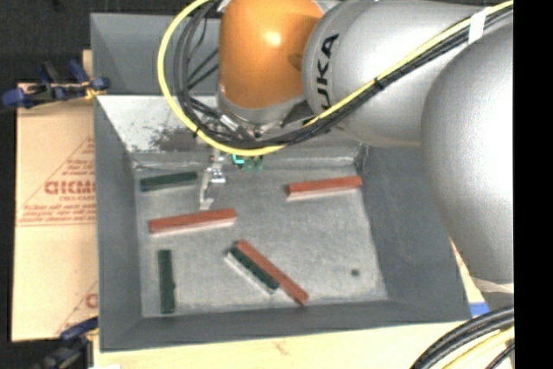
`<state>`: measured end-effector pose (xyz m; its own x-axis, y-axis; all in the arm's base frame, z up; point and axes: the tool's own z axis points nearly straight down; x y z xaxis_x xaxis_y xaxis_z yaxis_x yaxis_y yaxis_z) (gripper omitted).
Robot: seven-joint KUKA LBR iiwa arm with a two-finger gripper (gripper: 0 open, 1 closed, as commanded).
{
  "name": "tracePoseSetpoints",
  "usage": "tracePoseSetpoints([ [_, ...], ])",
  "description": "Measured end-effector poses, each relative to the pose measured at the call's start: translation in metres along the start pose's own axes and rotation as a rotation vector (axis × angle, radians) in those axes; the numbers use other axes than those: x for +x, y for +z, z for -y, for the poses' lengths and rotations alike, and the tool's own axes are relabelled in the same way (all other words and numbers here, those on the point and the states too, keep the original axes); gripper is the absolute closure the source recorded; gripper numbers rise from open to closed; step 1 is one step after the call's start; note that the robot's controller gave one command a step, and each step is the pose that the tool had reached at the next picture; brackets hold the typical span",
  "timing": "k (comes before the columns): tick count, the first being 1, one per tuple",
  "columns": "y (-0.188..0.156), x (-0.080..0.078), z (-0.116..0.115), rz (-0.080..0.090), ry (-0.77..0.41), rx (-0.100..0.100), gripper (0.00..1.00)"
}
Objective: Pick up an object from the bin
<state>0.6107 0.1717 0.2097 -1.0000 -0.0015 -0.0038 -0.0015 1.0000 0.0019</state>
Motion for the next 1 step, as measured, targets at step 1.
tracePoseSetpoints([
  [1, -0.0001, -0.0001, 0.0002, 0.000, 0.002, 0.000, 0.00],
])
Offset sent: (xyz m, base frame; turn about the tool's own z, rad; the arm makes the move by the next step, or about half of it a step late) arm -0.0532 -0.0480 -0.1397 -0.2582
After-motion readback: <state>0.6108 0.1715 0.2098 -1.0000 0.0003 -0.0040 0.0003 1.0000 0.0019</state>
